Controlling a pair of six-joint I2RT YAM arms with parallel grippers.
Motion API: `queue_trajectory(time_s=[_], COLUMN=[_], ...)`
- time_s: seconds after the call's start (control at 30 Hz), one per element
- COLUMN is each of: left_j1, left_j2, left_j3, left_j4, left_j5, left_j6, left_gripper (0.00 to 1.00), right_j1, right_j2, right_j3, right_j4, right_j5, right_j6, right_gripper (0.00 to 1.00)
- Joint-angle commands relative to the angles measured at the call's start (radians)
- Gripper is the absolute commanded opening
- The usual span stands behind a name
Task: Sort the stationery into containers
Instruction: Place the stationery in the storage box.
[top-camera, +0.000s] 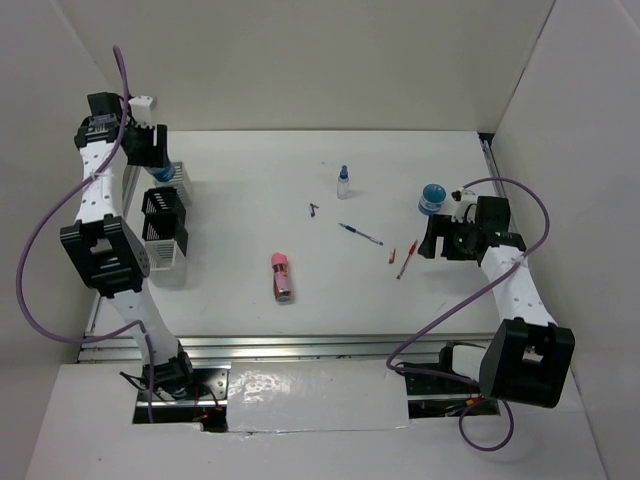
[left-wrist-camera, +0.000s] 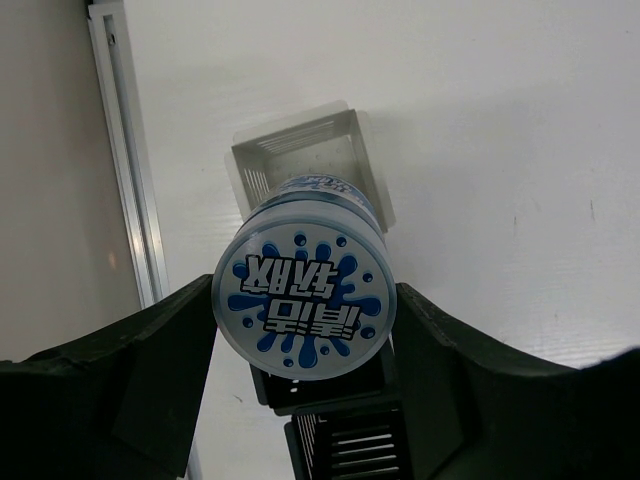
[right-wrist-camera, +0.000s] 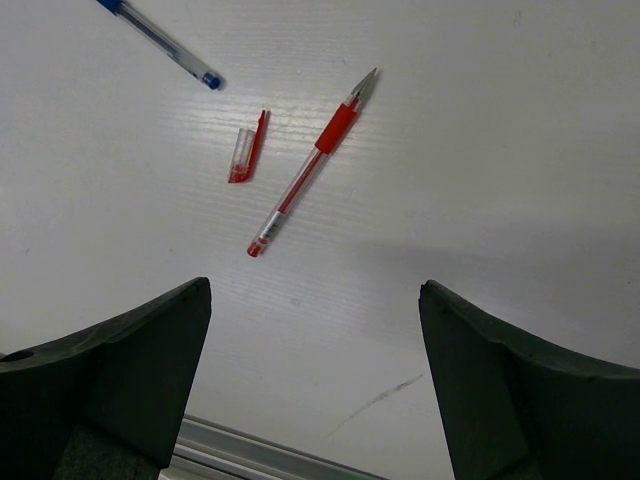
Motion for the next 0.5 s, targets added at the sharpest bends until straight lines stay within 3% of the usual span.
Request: queue_trajectory(time_s=[0.0, 0.47], left_j1=[-0.015, -0.044], left_j2=[0.010, 0.105], left_j3=[0.055, 0.108], left_j4=[0.096, 0.128], left_j5=[-0.011, -0.085], left_j6=[0.026, 0.055], left_gripper=[0.00, 0.00], right_j1=[-0.006, -0.008], right_j2=[0.008, 0.003], right_j3=[-0.001, -0.004], right_j4=[0.030, 0.033], right_j5=[-0.006, -0.008], right_j6=[-0.013, -0.014], right_gripper=[0.90, 0.90])
